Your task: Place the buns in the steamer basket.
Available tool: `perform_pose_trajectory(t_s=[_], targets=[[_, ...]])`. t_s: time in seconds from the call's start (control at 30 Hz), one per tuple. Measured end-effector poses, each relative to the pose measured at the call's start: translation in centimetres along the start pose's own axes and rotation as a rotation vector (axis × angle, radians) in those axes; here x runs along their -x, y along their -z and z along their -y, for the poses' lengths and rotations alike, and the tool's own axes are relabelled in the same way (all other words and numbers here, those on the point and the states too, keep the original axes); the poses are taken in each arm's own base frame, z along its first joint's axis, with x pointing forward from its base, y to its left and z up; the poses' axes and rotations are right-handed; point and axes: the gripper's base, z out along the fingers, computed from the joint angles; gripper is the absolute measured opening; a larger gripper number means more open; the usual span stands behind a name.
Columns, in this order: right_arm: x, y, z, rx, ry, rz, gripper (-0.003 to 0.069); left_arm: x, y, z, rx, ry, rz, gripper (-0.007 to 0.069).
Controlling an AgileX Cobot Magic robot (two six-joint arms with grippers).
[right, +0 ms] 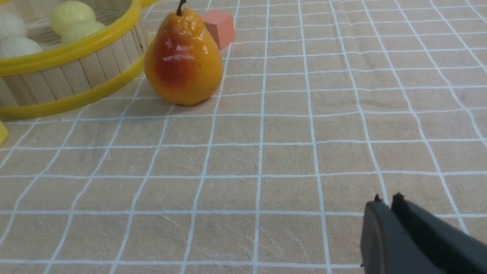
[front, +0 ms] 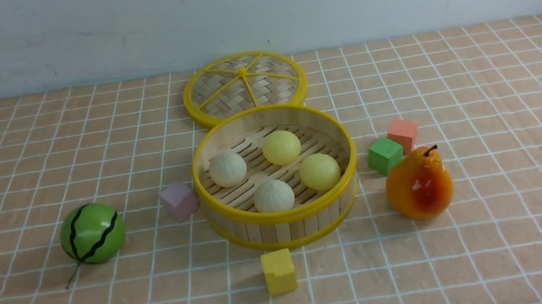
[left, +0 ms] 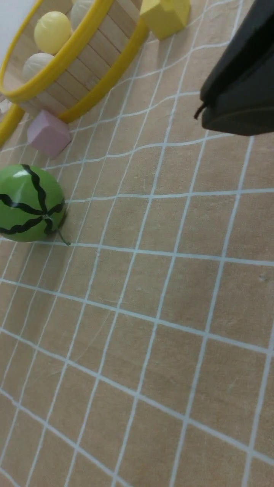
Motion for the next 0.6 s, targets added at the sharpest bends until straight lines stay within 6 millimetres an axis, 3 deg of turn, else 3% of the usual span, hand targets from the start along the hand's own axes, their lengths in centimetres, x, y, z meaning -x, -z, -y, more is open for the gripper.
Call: perform_pose_trajectory(t_s=[0.6], targets=[[0.00,0.00,0.00,0.000,0.000,0.000,0.0040,0.00,0.00,0.01,-0.001,0.012,0.000,-0.0013]])
